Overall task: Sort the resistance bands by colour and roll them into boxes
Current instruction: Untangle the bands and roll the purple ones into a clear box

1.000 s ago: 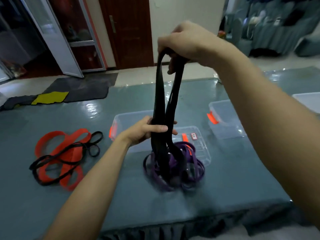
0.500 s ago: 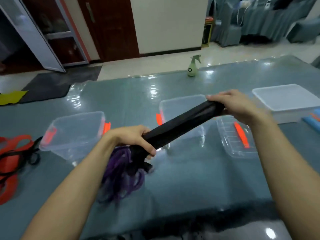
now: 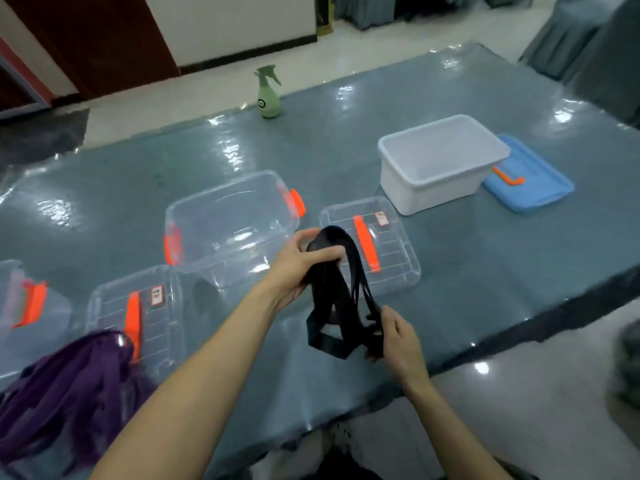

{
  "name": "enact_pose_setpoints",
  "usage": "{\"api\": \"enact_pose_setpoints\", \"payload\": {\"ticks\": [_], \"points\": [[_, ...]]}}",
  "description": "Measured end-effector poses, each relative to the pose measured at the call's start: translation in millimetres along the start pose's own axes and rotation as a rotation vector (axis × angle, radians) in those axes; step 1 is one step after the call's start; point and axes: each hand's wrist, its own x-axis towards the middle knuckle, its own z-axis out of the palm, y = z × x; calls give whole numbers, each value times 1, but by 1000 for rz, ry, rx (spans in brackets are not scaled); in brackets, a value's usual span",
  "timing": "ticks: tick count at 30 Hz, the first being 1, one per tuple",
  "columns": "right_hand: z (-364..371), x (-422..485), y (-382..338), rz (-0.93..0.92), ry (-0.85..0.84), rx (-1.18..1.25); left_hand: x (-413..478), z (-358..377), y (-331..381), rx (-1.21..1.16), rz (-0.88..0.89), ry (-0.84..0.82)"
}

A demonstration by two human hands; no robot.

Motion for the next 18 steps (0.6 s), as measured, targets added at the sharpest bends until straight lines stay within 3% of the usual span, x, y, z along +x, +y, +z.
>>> {"api": "enact_pose_setpoints", "payload": {"ticks": [1,3,6,7,12,14,18], "points": [[-2,7,-2,-9,66,-33,10,6,-6,29,-13,15],[-5,22,-2,1,85,-206,25,9,-28,344,-95,120],[-3,41,8,-24,60,-718,27,-3,-74,657,-296,272],[-3,45,13,-45,113,-761,23,-9,-89,697,-313,302],[-10,78,10,51,246,-376,6,-22,-132,850,-230,351],[-9,96,0,88,221,-312,10,-24,-129,815,-197,385],[25,116,-31,-94,-24,-382,15,-41,-117,304,-190,522]]}}
